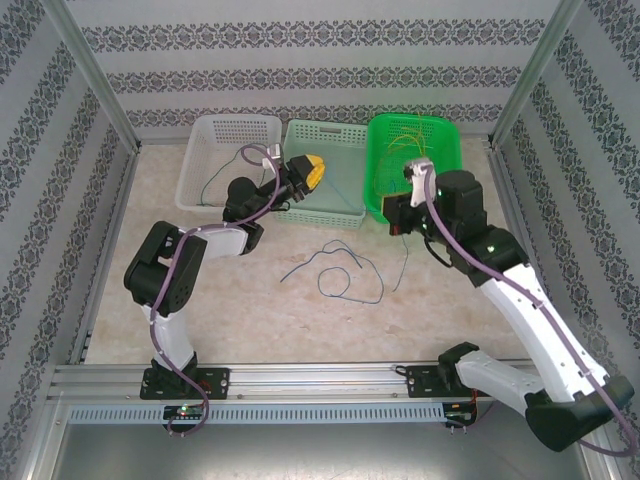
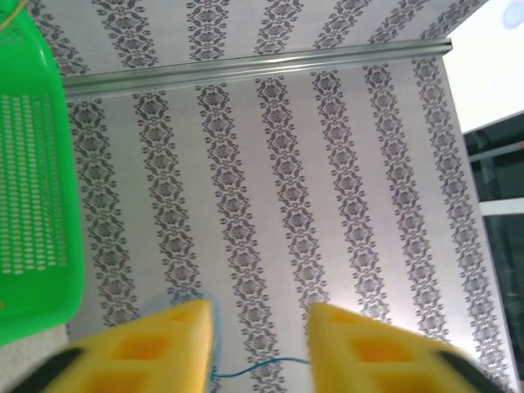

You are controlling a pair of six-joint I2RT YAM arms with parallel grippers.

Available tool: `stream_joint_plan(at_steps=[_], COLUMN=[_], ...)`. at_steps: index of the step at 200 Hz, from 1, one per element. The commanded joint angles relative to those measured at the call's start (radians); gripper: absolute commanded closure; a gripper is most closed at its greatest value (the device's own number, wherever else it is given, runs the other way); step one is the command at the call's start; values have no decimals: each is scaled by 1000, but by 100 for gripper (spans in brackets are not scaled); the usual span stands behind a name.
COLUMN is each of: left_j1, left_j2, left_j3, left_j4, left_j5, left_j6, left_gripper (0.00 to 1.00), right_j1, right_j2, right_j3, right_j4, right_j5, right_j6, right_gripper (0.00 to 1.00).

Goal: Untangle the cables

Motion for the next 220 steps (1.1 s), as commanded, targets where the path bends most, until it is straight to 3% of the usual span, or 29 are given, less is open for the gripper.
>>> stream_joint_plan(at_steps=[1, 26, 66, 81, 132, 220], left_j1=[35, 73, 98, 102, 122, 158], left_j2=[-88, -203, -436, -497, -621, -733], left_j3=[15, -6, 52, 64, -13, -99], left_j4=[-38, -210, -801, -933, -1078, -1167], left_j5=[17, 29, 4, -34, -117, -160], left_j6=[69, 216, 654, 759, 887, 948], left_gripper=[37, 0, 0, 0, 0, 0], right_j1=[24, 36, 42, 45, 29, -11], right_j2=[47, 106, 233, 301, 526, 892], right_j3=[122, 223, 372, 434, 593, 831], right_j4=[45, 58, 121, 146, 239, 270], right_j5=[-29, -39, -63, -91, -118, -153], right_j6=[54, 69, 93, 103, 134, 208], right_gripper=[100, 100, 100, 100, 100, 100])
